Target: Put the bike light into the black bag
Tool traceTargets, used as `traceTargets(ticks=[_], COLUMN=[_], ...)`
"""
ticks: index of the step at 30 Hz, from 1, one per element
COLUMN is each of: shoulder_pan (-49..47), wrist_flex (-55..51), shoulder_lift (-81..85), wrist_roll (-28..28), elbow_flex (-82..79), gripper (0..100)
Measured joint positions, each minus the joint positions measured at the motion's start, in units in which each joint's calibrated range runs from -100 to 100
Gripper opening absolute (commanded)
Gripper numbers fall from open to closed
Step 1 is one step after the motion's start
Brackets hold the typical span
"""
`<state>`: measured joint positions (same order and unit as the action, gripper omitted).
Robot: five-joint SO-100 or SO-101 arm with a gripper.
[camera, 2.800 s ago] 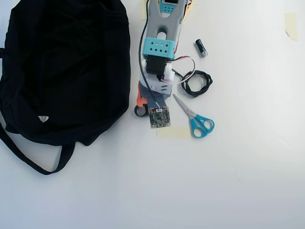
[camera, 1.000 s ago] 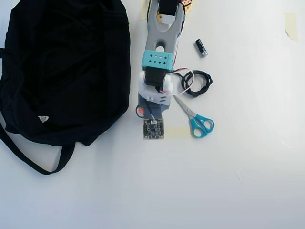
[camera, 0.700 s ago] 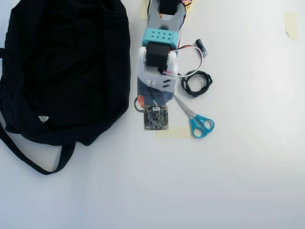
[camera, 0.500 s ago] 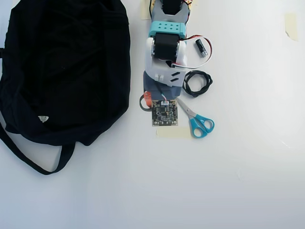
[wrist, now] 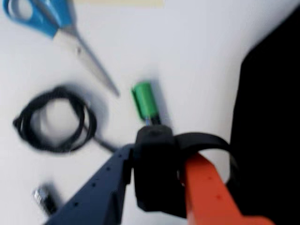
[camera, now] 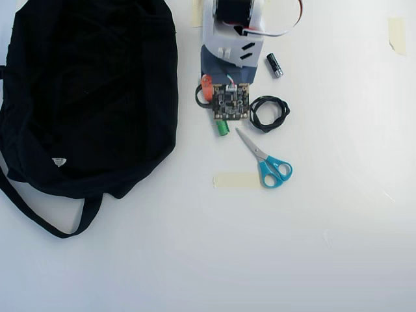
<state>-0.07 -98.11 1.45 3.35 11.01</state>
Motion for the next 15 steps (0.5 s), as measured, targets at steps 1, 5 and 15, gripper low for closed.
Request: traceTargets(ticks=[1, 5, 15], shoulder_pan=[0.1, 0.2, -2.2], wrist_flex=[0.2, 1.9, 18.1], shoulder_lift=[3.5, 16.4, 43.5], wrist_roll=[-0.5, -3.7, -18.7], elbow_flex=[-3.1, -16.1, -50.2], gripper=[2, 2, 2])
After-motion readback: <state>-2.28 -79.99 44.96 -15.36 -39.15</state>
